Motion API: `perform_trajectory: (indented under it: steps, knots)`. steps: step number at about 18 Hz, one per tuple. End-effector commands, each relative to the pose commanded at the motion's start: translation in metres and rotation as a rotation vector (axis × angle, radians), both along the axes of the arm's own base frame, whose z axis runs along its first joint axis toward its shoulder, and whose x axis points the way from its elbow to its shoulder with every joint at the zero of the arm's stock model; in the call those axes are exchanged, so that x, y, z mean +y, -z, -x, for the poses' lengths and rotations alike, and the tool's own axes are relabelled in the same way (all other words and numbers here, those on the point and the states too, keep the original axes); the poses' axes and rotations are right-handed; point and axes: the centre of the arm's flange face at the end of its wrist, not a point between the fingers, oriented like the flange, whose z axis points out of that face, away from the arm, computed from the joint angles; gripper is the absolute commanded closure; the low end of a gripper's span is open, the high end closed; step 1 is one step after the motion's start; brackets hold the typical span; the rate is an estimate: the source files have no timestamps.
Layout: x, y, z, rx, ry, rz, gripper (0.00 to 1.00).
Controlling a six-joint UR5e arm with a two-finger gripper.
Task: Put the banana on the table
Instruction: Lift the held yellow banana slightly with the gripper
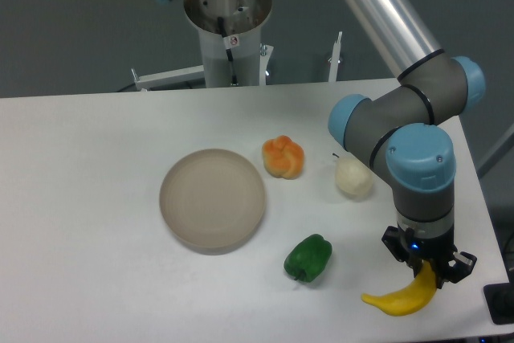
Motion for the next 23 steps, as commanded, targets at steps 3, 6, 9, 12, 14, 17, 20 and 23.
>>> perform_trajectory:
  steps: [3, 6, 9, 12, 14, 17, 20, 23]
  knots:
    - [0.0, -0.001, 0.0, 0.002, 0.004, 0.0, 0.63]
    - [-0.002, -0.002, 0.0, 0.001, 0.009, 0.001, 0.63]
    - [-0.005, -0.005, 0.001, 0.0, 0.008, 0.002, 0.63]
    - [-0.011, -0.006, 0.002, -0.002, 0.007, 0.003, 0.63]
    - [-0.014, -0.009, 0.001, 0.0, 0.03, 0.013, 0.63]
    - [-0.032, -0.006, 0.002, -0.007, 0.054, 0.039, 0.63]
    - [-0.05, -0.003, 0.003, -0.011, 0.096, 0.071, 0.63]
    - [-0.071, 0.002, 0.006, -0.018, 0.131, 0.103, 0.63]
